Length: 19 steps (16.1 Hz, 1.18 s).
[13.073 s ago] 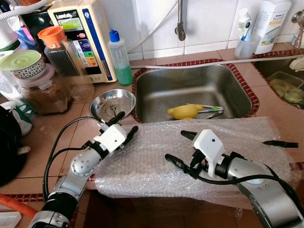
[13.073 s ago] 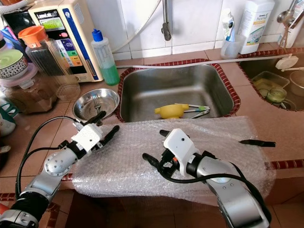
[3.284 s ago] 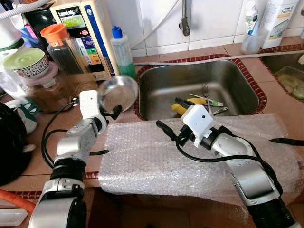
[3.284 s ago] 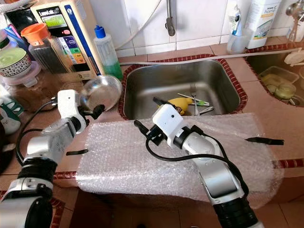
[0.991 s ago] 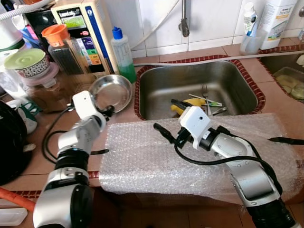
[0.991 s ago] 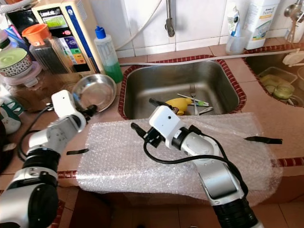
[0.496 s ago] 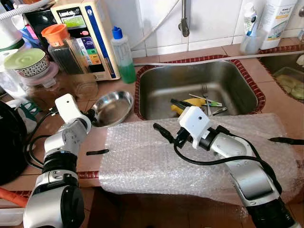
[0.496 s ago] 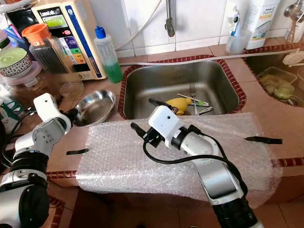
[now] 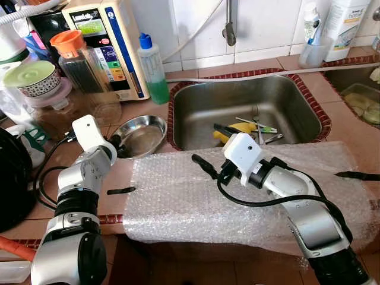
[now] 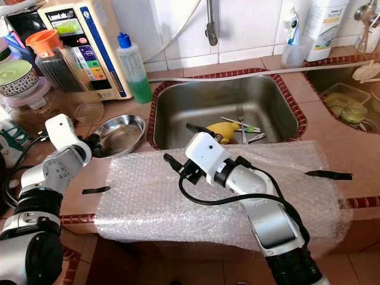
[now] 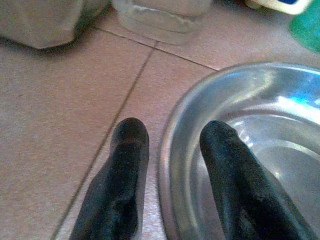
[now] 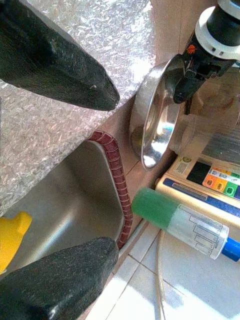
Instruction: Kitchen organization
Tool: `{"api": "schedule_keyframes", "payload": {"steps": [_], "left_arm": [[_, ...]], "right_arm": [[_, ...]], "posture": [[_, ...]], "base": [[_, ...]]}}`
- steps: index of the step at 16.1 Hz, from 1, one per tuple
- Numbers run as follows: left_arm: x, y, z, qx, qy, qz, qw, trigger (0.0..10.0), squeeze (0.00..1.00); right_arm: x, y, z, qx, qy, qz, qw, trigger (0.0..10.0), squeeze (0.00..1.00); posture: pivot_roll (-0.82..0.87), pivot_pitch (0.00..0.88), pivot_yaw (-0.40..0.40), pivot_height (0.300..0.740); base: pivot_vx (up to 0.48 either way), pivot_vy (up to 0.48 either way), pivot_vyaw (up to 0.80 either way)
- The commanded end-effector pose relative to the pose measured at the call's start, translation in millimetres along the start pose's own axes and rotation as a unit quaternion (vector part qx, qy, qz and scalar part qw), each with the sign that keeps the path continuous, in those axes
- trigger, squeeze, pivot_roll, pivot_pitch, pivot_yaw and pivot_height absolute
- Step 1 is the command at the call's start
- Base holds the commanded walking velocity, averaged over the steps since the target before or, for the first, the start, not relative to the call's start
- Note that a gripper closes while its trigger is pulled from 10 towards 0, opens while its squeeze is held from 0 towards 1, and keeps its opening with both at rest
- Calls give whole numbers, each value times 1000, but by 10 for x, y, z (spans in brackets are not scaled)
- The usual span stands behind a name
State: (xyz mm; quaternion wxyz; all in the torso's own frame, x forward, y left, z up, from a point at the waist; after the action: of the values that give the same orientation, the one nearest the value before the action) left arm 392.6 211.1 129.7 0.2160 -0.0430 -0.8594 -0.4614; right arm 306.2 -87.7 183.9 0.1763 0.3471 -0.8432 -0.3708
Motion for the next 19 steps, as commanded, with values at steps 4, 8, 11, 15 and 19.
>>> {"api": "schedule_keyframes", "payload": {"steps": [4, 8, 11, 15, 19], "left_arm": [[32, 38, -141, -38, -65, 7, 997, 10000, 1000], [27, 116, -74, -100, -73, 4, 992, 10000, 0], [42, 50, -51, -127, -102, 29, 986, 10000, 0], [77, -56, -59, -146, -150, 64, 976, 0, 0], [71, -88, -4, -162, -145, 71, 974, 0, 0]], "right_arm": [[-6, 2, -4, 3, 0, -1, 1000, 10000, 376], [-1, -7, -26, 4, -1, 0, 1000, 10000, 376], [-4, -7, -30, 6, 0, 0, 1000, 10000, 373], [-11, -9, -49, 7, 0, 0, 1000, 10000, 376], [-18, -14, -75, 9, -3, 1, 1000, 10000, 373]], "posture": [[-324, 99, 206, 740], [-320, 98, 204, 740], [-317, 97, 201, 740], [-314, 96, 199, 740], [-311, 98, 200, 740]], "base": [[0, 0, 0], [0, 0, 0], [0, 0, 0], [0, 0, 0], [0, 0, 0]]}}
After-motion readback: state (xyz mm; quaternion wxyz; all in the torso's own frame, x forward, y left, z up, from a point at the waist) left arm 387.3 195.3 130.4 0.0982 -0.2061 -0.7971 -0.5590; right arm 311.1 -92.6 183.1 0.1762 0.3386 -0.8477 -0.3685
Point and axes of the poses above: a point about 5 cm out from each wrist's last joint towards the gripper, its own x axis pointing back from the gripper into the wrist, its own y axis along the axis of the wrist's last joint, z = x × y, the point moved 2 cm from there along -x, pointing out of the wrist towards the gripper, and after that the axes turned 11 degrees about x, right-handed, at the moved point
